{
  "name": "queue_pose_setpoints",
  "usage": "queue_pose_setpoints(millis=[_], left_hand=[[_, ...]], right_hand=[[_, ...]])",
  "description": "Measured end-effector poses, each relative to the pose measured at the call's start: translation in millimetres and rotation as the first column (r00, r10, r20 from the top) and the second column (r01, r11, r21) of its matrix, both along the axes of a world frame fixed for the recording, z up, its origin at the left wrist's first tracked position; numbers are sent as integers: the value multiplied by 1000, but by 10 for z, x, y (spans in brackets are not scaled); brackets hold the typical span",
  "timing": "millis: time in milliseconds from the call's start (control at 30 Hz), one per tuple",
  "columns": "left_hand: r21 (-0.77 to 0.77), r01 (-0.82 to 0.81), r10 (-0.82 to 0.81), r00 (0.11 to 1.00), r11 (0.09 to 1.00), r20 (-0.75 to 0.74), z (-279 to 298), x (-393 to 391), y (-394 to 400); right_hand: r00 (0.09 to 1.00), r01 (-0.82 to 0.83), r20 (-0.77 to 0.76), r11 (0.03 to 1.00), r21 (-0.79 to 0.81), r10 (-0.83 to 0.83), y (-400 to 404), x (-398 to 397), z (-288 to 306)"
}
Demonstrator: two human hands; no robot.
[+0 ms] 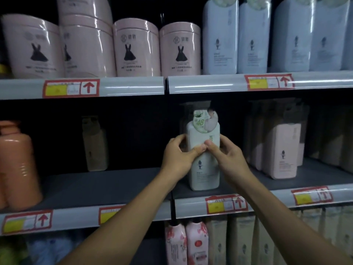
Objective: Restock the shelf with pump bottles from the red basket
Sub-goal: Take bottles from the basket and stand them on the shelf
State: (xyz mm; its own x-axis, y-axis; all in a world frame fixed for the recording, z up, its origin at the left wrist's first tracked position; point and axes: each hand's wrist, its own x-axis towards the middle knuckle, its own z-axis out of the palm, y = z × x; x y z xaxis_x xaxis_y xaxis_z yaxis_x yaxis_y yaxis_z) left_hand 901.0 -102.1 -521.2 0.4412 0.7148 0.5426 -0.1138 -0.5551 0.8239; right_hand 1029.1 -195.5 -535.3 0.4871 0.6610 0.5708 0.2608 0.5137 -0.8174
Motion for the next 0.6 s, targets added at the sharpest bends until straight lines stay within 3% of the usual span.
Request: queue_pose_setpoints(millis=[300, 400, 600], left_hand=[[-4, -183, 183, 983, 983, 26, -496, 60, -182], [59, -275, 274, 961, 959, 29, -564, 119, -218], [69, -306, 301, 951, 950, 71, -575, 145, -292]], right_hand=[[921, 334, 249, 935, -116, -299, -115, 82, -324], [913, 368, 223, 926, -86, -343, -109, 48, -355], [906, 398, 173, 917, -40, -385, -5, 6, -403]])
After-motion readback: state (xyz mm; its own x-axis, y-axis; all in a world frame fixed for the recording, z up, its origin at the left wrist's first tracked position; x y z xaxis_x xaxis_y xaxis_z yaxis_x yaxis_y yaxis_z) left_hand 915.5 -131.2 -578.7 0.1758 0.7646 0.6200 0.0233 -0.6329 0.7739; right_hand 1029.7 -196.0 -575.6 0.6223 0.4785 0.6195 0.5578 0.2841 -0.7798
